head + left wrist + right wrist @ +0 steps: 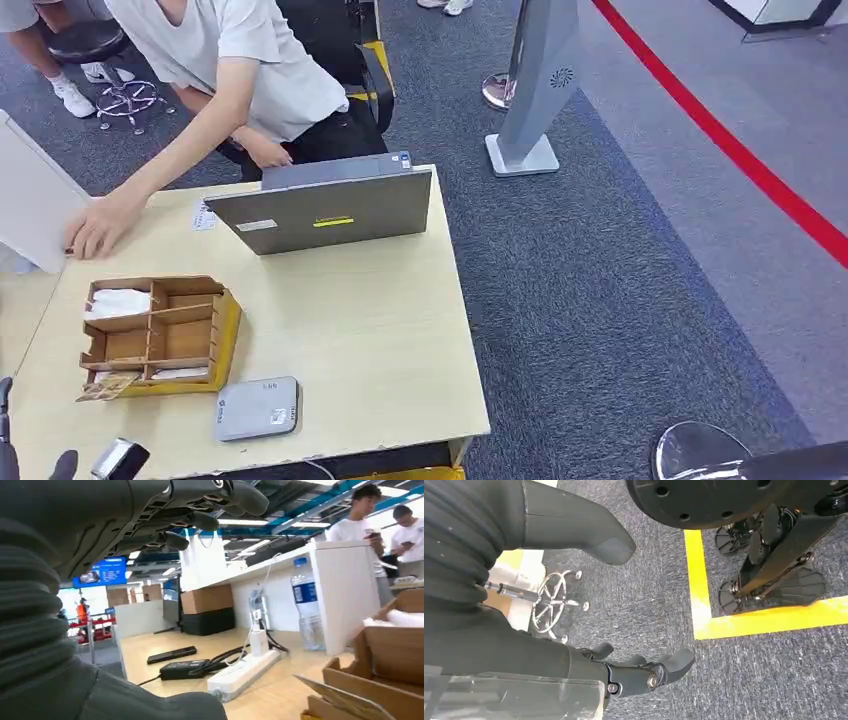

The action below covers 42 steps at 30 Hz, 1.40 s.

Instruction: Pass the card to the sensor for recognition and then transmit it.

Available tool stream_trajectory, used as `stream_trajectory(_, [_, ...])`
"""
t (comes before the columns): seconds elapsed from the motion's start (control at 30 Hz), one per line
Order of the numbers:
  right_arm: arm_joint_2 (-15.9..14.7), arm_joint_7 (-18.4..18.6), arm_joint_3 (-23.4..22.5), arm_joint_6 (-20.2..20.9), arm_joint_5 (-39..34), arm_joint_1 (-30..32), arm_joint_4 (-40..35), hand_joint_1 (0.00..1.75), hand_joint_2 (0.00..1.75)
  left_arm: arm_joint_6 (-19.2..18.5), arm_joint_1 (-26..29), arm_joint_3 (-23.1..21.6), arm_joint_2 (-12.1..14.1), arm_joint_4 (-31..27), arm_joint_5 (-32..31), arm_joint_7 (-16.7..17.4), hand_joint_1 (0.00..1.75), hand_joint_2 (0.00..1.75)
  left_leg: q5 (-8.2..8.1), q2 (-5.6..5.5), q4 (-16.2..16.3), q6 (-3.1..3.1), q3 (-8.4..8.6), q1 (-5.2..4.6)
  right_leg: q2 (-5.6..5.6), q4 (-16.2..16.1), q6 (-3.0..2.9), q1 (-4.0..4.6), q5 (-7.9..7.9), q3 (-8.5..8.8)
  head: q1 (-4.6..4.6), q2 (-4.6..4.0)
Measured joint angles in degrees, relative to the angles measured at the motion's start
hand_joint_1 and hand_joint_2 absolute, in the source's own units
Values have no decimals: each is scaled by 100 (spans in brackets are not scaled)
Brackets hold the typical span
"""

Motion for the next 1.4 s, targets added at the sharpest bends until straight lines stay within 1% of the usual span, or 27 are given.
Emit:
stream_trajectory(0.07, [0,7,0,7,33,2,0,0,175,87,-129,122,-190,179,-116,-164,0,175,1,-1,0,2,0,-1,-1,0,0,-1,0,0,0,0])
stream_trajectory(0.13, [0,2,0,13,105,-2,0,0,175,127,-234,207,-323,306,-168,-249,0,175,2,-1,1,3,1,-1,0,-1,0,-1,2,1,0,0])
stream_trajectory(0.23, [0,-41,0,42,221,-8,0,0,175,203,-441,225,-469,482,-279,-334,0,175,4,-6,2,7,1,-1,-6,-1,0,-1,2,2,0,0])
stream_trajectory(0.33, [0,-120,0,55,326,-14,-2,0,175,201,-673,220,-550,656,-404,-325,0,175,5,-6,3,6,2,-1,-5,-2,0,-1,3,2,0,0])
stream_trajectory(0.47, [0,-179,0,85,426,-43,-15,0,175,172,-1005,87,-592,900,-573,-220,0,175,9,-6,3,7,3,-1,-6,-1,2,0,5,3,-2,0])
stream_trajectory(0.67, [0,-199,0,96,520,-73,-22,0,175,-77,-1477,-285,-590,1241,-793,0,0,175,11,-6,3,8,4,-1,-6,-1,2,-1,6,4,-2,0])
stream_trajectory(0.83, [0,-197,0,138,518,-74,-46,0,175,-477,-1754,-578,-583,1346,-863,298,0,175,11,-7,4,8,3,-2,-6,-1,2,-1,6,4,-2,0])
stream_trajectory(0.9, [0,-192,0,140,498,-72,-57,0,175,-573,-1831,-662,-581,1346,-861,354,0,175,11,-6,4,8,3,-2,-5,-1,2,-1,6,4,0,0])
stream_trajectory(1.03, [0,-170,0,140,492,-72,-68,0,175,-656,-1893,-757,-581,1350,-815,440,0,175,11,-6,4,8,3,-2,-4,-1,2,-1,6,3,-2,0])
stream_trajectory(1.17, [0,-131,0,120,380,-69,-74,0,175,-717,-1854,-776,-581,1350,-699,595,0,175,11,-6,4,8,3,-1,-4,-1,2,-1,6,3,-2,0])
stream_trajectory(1.4, [0,-109,0,98,324,-67,-74,0,175,-715,-1715,-776,-581,1333,-612,651,0,175,11,-6,4,8,2,-1,-4,0,2,-1,6,5,0,0])
